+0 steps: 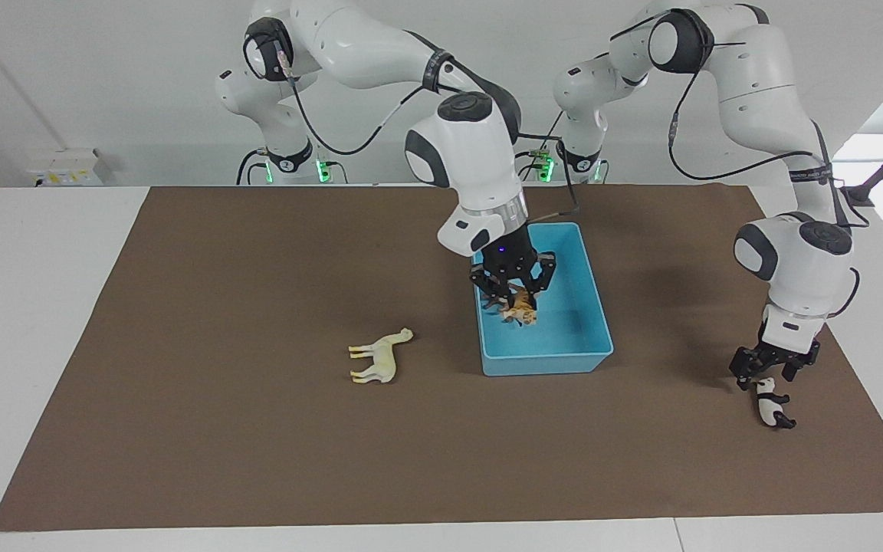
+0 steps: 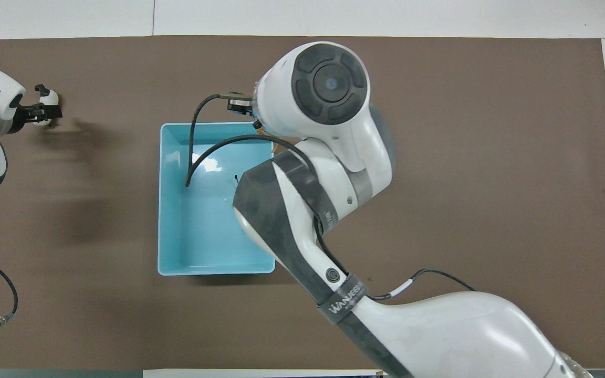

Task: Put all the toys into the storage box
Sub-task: 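Lower the orange toy into the box and open the right gripper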

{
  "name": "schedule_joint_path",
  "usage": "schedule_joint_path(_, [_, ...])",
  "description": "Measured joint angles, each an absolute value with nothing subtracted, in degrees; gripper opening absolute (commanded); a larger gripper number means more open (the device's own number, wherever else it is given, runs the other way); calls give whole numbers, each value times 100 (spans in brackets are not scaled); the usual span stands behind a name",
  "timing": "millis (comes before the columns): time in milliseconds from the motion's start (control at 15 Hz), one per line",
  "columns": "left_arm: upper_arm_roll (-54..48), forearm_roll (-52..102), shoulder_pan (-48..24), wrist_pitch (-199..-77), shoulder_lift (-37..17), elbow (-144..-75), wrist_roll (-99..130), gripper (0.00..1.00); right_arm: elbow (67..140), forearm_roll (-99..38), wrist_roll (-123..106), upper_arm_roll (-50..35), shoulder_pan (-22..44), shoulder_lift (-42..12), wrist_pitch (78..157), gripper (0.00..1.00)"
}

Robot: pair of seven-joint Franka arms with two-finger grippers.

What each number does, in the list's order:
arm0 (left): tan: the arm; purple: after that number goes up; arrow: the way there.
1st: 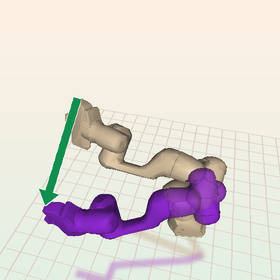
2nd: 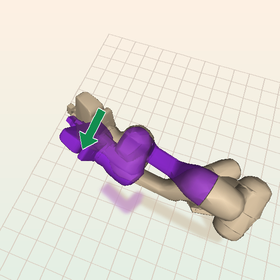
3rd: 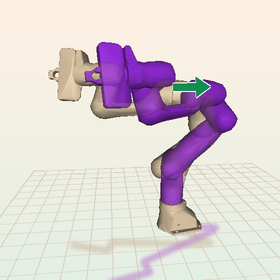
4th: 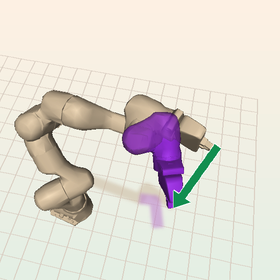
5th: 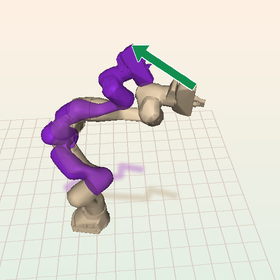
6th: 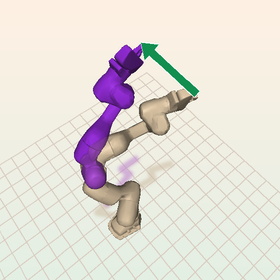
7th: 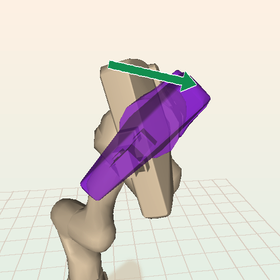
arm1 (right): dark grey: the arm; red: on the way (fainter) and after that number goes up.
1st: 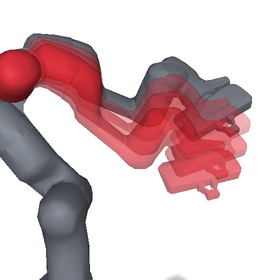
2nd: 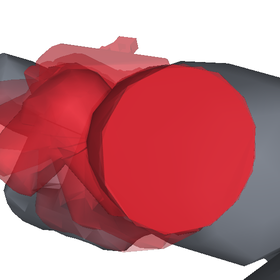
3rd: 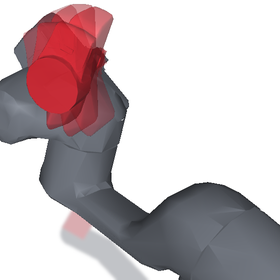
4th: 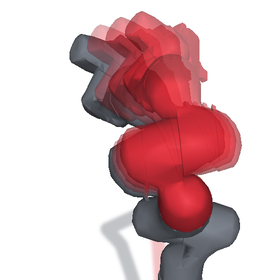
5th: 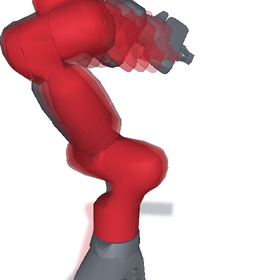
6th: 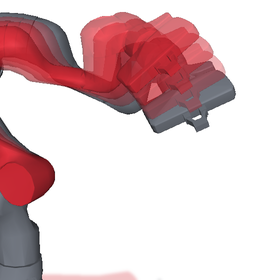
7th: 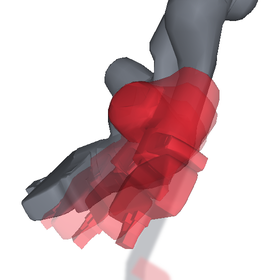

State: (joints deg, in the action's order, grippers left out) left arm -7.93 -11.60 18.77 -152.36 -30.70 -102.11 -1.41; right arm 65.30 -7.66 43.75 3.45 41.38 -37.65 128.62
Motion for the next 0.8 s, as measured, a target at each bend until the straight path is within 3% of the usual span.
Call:
schedule_joint_path(67, [-793,-1160,1884,-15275,-3070,-10285,-147,68,6603,-766,4545,349,4276,-3888,13119,100])
schedule_joint_path(200, [-793,-1161,1889,-15287,-3069,-10335,-150,20,6673,-764,4914,355,4449,-4051,13302,100])
schedule_joint_path(267, [-794,-1161,1890,-15286,-3067,-10335,-150,4,6674,-762,5097,358,4484,-4071,13245,100])
schedule_joint_path(333, [-798,-1161,1891,-15276,-3054,-10334,-150,0,6648,-761,5217,364,4485,-4066,13132,100])
schedule_joint_path(800, [-816,-1161,1889,-14764,-3005,-9984,-150,0,6355,-646,4928,930,3990,-3898,11750,100])
